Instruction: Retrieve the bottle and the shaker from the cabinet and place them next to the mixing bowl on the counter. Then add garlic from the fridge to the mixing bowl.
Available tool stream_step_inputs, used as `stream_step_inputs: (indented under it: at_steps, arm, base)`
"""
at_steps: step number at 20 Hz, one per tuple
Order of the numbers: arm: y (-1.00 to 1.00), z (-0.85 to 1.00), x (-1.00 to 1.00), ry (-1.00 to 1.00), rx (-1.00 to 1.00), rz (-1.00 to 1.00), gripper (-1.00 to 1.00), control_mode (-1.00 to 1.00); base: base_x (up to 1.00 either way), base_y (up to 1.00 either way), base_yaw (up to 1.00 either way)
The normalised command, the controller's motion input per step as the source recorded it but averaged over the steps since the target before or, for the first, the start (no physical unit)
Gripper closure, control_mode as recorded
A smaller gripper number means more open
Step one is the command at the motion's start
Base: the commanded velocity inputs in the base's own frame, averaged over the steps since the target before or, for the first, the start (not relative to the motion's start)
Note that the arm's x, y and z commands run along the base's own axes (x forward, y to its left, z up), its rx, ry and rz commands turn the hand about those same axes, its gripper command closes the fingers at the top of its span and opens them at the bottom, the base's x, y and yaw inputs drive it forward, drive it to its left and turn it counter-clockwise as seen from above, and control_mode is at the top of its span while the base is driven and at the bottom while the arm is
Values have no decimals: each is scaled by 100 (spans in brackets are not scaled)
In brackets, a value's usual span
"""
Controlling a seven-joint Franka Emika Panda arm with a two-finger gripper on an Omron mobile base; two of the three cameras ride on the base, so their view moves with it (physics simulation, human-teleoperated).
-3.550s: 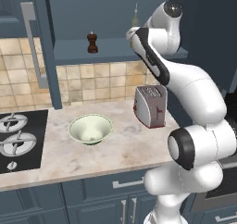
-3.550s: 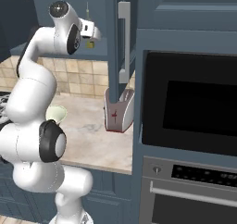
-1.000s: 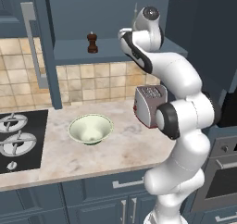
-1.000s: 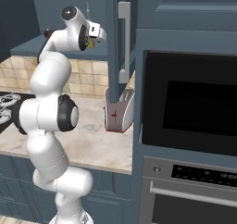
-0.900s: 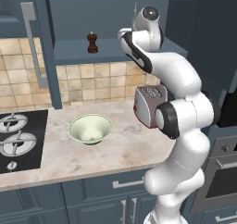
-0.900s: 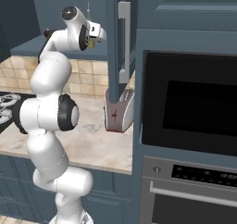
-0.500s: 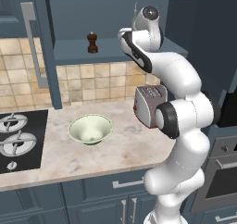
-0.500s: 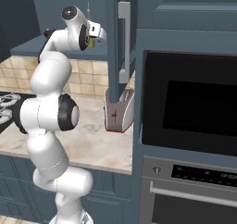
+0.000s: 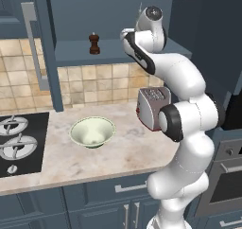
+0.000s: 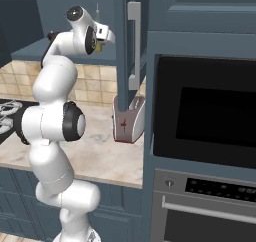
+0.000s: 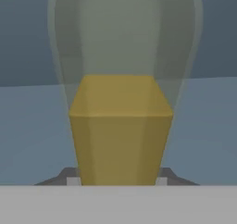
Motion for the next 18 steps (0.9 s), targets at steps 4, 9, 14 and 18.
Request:
stream_step_inputs:
  at_steps: [4,9,14,18]
  arm:
    - [0,0,0,0,0,0,100,-100]
    - [0,0,-3,0,0,0,100,-100]
    - [0,0,-82,-6,0,0,100,-100]
    - [0,0,-100,-14,1,0,100,-100]
  base:
    - [0,0,0]
    - [0,0,0]
    - [0,0,0]
    - [0,0,0]
